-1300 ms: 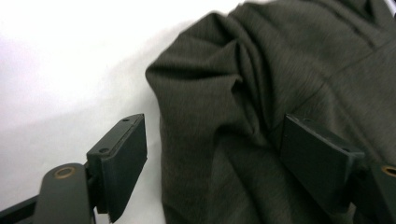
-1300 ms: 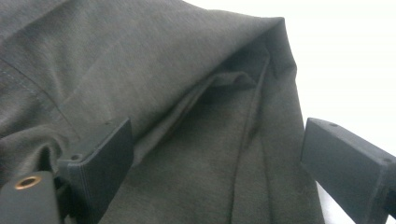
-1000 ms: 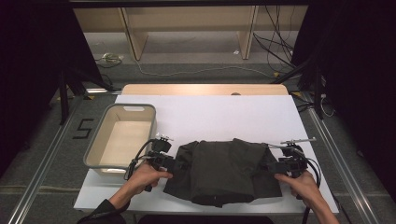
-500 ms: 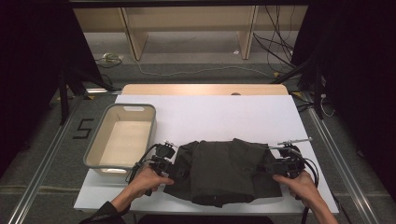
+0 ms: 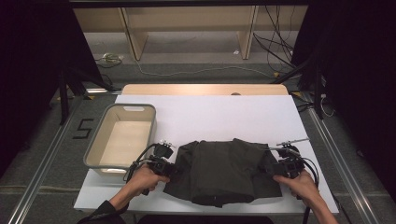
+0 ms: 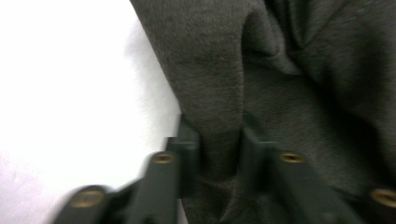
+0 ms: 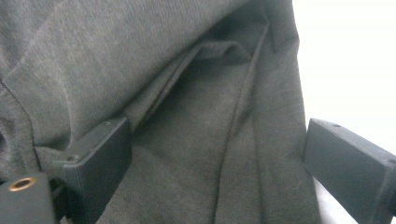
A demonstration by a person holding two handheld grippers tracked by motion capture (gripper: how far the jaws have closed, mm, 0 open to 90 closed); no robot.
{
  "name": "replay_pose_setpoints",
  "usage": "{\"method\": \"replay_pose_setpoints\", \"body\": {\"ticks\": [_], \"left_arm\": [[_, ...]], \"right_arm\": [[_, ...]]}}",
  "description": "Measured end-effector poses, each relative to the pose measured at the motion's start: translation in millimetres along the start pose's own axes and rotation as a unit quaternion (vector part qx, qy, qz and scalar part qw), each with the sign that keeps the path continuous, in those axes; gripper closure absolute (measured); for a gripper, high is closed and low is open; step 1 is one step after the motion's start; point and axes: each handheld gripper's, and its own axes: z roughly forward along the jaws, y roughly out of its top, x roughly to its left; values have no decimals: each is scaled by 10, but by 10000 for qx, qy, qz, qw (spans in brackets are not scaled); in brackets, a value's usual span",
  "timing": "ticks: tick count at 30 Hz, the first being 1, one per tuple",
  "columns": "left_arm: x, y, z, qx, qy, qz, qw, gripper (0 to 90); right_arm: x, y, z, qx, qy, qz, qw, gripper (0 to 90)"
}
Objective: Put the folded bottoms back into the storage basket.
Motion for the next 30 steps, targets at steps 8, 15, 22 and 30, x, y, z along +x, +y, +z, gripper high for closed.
{"method": "replay_pose_setpoints", "body": {"ticks": [8,15,22,30], "left_arm": [[-24,28,-80,-75,-125,-40,9999,749],[-43,16,-3,38,-92,-71,9999,401],[-53,38,86,168,115,-107,9997,245],[-102,73,148,52,-201,-103,9997,487]], "right_arm": [[-3,-5,8,28,76,-108,9999,130],[-4,16,-17,-35,-268,-173,9995,90],[-62,39,58,131,-423,-91,9990,75],[115,22,47,205,255,-239,9992,346]]}}
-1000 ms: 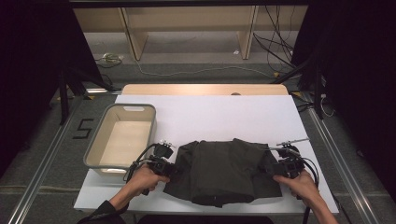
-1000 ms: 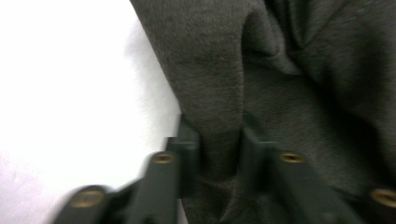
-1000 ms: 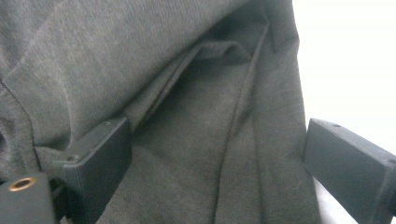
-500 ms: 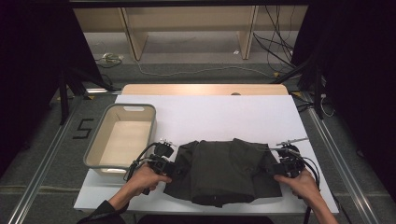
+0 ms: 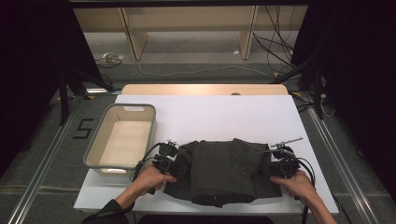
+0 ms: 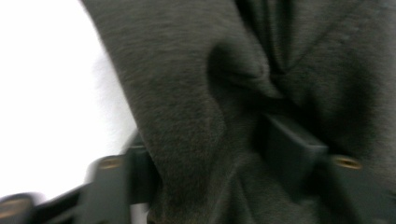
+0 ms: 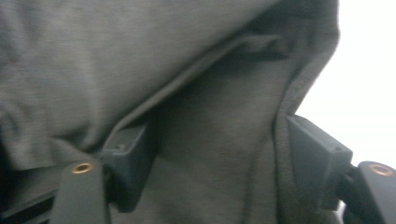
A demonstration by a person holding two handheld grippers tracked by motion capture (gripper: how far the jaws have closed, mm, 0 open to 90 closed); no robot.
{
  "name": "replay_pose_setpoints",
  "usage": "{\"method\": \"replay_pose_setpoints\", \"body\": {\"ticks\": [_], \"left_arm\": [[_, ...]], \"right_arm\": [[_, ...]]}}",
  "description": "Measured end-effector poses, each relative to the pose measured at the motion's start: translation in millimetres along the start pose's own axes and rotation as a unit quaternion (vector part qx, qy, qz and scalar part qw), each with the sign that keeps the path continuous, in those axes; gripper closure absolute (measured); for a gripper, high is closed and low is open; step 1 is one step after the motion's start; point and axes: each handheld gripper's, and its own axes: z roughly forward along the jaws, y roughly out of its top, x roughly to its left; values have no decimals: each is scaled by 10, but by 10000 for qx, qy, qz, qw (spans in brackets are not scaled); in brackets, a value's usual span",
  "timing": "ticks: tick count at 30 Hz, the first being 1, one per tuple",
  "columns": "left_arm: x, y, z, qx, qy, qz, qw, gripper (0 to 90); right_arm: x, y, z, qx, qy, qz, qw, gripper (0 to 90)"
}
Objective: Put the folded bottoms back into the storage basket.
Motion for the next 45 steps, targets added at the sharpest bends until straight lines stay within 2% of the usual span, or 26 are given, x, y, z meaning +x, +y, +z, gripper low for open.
{"method": "replay_pose_setpoints", "body": {"ticks": [1,2,5,6,8,9,10,11,13,15,17,18,20,21,22,24,25,26,28,29,30,34,37,39,40,45], "left_arm": [[0,0,0,0,0,0,10000,518],[-32,-6,18,17,72,64,10000,558],[-40,6,20,44,44,57,10000,697],[-34,12,21,14,31,-6,10000,697],[-36,11,10,-10,-57,-97,9999,799],[-36,11,10,-10,-57,-97,9999,818],[-39,11,-8,-8,-114,-102,9999,828],[-39,11,-8,-8,-114,-102,9999,829],[-49,8,-9,-32,-103,-92,9999,829],[-49,10,-2,-20,-45,-88,9999,766],[-42,15,12,38,-13,-92,9999,630],[-43,4,27,58,-20,-50,10000,561],[-49,4,27,60,-48,-62,10000,534],[-80,17,36,108,-17,-19,9999,456],[-93,21,43,111,17,-9,9999,448],[-103,25,52,68,82,15,9999,489],[-103,25,52,68,82,15,9999,572],[-85,35,71,50,68,-21,10000,655],[-86,41,78,9,23,-92,10000,761],[-86,45,68,-18,26,-67,10000,761],[-95,47,49,-44,44,-10,10000,814],[-180,45,-69,-287,32,301,9991,829],[-196,34,-150,-411,-15,379,9984,831],[-203,35,-213,-493,-52,365,9981,834],[-217,42,-275,-584,-49,385,9975,834],[-228,65,-368,-723,-131,372,9966,835]], "right_arm": [[0,0,0,0,0,0,10000,346],[17,-8,8,-5,343,80,9994,385],[59,-11,16,17,375,27,9993,415],[68,-9,18,31,438,33,9990,452],[83,-10,37,40,542,73,9985,535],[83,-10,37,40,542,73,9985,535],[77,-13,43,49,644,138,9978,613],[77,-13,43,49,644,138,9978,613],[83,-12,53,51,651,170,9977,709],[85,-6,56,65,620,188,9979,735],[88,-8,56,44,599,191,9980,700],[108,3,57,55,619,197,9979,610],[117,4,61,35,577,147,9982,588],[127,6,64,2,557,126,9984,536],[126,7,65,1,530,145,9985,520],[115,8,74,-4,521,130,9986,560],[115,8,74,-4,521,130,9986,560],[127,8,82,-17,432,152,9989,697],[111,9,98,-20,623,277,9977,764],[111,9,98,-20,623,277,9977,764],[111,11,96,-56,721,270,9970,799],[151,10,51,-232,765,97,9968,819],[165,13,29,-321,813,68,9961,821],[182,13,4,-411,842,58,9956,823],[210,23,-34,-526,977,80,9938,824],[279,48,-84,-680,1121,77,9913,825]]}}
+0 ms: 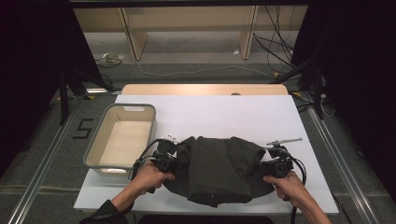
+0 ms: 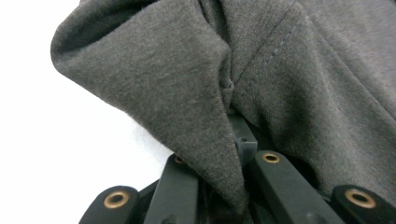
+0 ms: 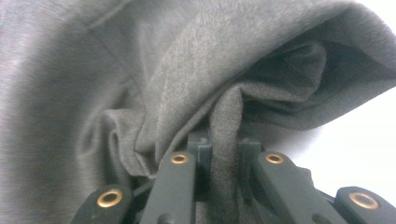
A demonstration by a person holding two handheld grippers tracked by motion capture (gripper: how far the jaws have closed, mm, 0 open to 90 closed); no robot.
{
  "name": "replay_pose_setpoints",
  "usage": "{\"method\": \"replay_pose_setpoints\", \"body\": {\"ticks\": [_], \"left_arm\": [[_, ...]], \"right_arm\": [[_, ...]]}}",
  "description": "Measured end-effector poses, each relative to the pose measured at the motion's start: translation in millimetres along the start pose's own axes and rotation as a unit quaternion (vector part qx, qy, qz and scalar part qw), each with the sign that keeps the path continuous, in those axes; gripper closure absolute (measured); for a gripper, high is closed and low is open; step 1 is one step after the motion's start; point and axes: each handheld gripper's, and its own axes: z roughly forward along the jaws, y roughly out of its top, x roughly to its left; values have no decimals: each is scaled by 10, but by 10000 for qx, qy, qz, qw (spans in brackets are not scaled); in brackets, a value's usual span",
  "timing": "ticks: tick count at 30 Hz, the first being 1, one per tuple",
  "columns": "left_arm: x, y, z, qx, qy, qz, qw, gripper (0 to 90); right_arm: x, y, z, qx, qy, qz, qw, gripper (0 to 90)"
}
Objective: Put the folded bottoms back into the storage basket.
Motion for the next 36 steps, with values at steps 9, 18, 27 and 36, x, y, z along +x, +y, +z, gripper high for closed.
{"method": "replay_pose_setpoints", "body": {"ticks": [9,18,27,36], "left_arm": [[-11,95,-204,-195,-72,154,9997,839],[4,123,-304,-297,-170,102,9994,840],[28,205,-469,-492,-177,74,9986,840],[40,282,-593,-581,-225,107,9980,840]], "right_arm": [[82,61,-74,-283,323,122,9990,828],[144,125,-121,-427,588,248,9970,829],[263,240,-196,-634,766,218,9948,830],[325,335,-211,-715,811,174,9940,830]]}}
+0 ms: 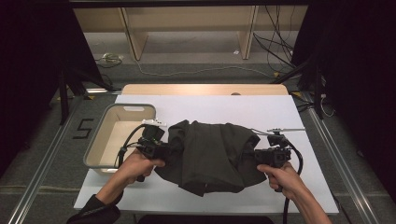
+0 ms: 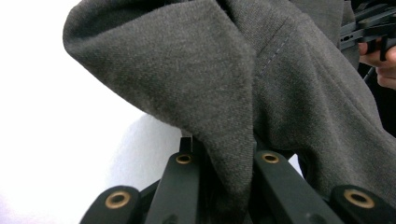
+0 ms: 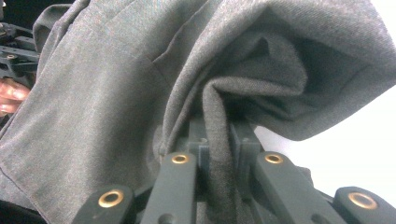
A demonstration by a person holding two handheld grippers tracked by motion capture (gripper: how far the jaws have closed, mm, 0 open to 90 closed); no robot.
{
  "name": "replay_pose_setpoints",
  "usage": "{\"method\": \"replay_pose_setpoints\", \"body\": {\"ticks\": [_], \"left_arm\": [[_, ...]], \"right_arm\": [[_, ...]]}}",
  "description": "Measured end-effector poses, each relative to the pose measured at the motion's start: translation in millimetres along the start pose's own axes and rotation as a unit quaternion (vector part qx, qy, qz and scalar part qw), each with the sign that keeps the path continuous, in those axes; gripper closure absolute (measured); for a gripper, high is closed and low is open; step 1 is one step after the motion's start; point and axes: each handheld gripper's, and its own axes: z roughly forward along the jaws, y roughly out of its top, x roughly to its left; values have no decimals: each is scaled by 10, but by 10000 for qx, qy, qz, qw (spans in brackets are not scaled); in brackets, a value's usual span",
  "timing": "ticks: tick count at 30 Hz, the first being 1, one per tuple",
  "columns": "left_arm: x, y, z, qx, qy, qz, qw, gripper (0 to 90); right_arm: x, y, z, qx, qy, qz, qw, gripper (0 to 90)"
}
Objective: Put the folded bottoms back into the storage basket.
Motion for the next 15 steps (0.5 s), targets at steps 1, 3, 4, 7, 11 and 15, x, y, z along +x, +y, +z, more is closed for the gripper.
{"method": "replay_pose_setpoints", "body": {"ticks": [1,3,4,7,11,15], "left_arm": [[8,22,-21,-41,-13,-24,10000,840],[33,57,-57,-86,-9,-54,9999,840],[45,71,-71,-108,-9,-60,9999,840],[84,129,-122,-157,22,-54,9999,840],[129,214,-226,-254,-12,-58,9997,840],[206,316,-354,-407,-15,-143,9991,839]], "right_arm": [[8,18,-3,-12,5,-11,10000,830],[33,68,-7,-53,31,-31,10000,830],[52,98,-8,-81,54,-42,9999,830],[104,202,9,-151,89,-103,9998,830],[150,314,34,-221,136,-121,9996,830],[213,435,79,-253,164,-177,9994,830]]}}
